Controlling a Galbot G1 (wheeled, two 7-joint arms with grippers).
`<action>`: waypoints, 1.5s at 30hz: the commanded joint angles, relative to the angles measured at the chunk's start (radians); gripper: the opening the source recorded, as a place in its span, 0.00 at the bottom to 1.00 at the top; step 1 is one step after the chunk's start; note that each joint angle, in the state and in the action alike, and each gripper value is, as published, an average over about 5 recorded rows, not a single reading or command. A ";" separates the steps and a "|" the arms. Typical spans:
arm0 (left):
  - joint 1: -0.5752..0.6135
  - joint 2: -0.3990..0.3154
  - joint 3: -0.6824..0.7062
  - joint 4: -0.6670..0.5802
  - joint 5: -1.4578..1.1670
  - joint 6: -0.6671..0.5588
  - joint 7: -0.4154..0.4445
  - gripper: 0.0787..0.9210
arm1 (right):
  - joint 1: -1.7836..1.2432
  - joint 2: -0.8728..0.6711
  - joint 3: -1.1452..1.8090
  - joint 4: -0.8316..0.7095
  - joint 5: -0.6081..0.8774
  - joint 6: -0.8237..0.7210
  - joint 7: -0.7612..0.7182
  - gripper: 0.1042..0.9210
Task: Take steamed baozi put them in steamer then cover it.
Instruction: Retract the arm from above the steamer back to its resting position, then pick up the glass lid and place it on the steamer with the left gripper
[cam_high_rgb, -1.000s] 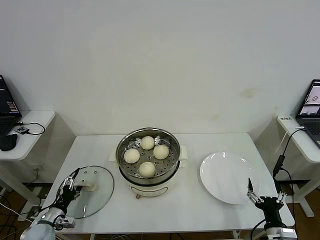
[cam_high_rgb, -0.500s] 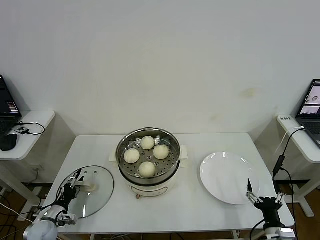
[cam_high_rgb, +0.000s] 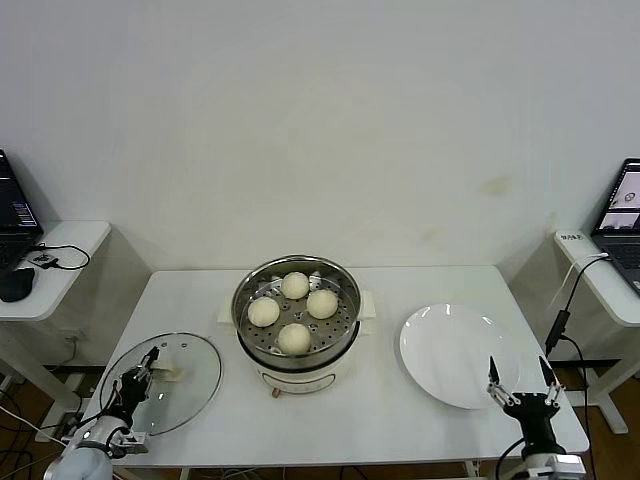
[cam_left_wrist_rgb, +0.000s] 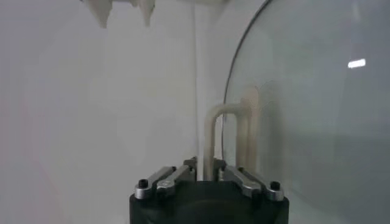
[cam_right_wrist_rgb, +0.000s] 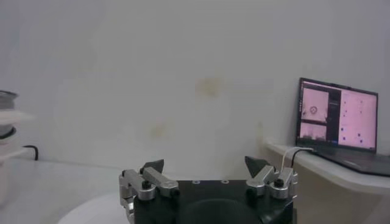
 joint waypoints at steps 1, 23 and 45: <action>0.065 0.011 -0.043 -0.146 -0.047 0.040 -0.005 0.08 | -0.002 -0.012 -0.010 -0.005 -0.006 0.006 -0.001 0.88; 0.049 0.148 0.021 -0.652 -0.268 0.395 0.228 0.08 | 0.028 -0.019 -0.092 -0.048 -0.097 0.054 -0.001 0.88; -0.355 -0.072 0.518 -0.579 0.022 0.722 0.473 0.08 | 0.057 0.041 -0.227 -0.095 -0.192 0.096 0.028 0.88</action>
